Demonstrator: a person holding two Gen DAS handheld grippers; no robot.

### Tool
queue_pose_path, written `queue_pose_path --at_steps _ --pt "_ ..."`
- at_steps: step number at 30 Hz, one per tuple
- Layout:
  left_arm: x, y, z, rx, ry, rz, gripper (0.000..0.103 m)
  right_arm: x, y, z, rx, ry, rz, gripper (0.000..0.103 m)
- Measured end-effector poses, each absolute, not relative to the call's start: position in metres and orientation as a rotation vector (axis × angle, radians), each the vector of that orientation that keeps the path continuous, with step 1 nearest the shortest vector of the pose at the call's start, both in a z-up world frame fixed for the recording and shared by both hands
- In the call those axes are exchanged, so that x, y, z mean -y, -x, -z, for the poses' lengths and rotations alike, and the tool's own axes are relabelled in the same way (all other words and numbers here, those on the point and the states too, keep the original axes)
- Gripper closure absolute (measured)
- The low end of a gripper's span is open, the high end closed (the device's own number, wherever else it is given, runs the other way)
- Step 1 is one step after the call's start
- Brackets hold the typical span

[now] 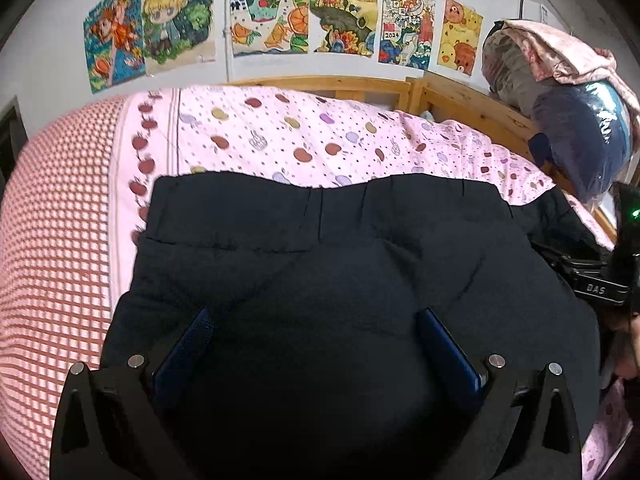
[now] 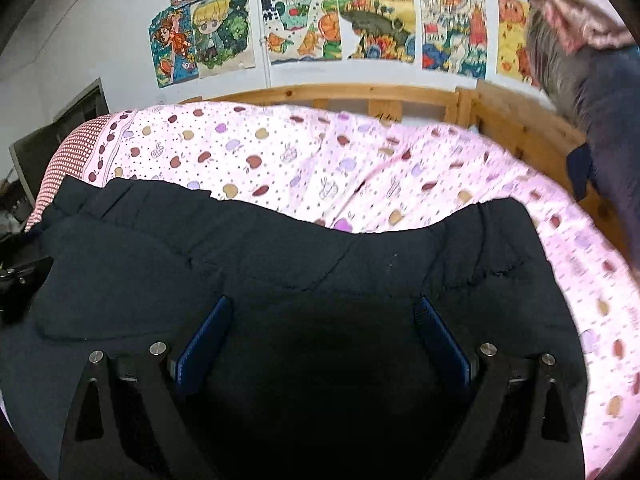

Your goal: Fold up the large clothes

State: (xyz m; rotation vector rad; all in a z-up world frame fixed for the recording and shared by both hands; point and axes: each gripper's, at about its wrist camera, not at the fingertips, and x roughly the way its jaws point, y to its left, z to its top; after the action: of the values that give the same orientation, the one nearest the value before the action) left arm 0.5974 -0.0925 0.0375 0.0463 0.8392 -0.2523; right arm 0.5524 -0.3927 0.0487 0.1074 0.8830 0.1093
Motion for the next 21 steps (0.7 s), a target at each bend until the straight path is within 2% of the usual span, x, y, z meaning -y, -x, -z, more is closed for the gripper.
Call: queue_pose_path --at_steps 8,21 --pt "0.089 -0.601 -0.032 -0.855 -0.006 0.281 0.000 0.401 -0.547 -0.027 -0.836 -0.194 -0.129 0.011" --pt "0.089 -0.584 -0.033 -0.807 -0.014 0.296 0.000 0.411 -0.527 -0.026 -0.745 -0.265 -0.166 0.011"
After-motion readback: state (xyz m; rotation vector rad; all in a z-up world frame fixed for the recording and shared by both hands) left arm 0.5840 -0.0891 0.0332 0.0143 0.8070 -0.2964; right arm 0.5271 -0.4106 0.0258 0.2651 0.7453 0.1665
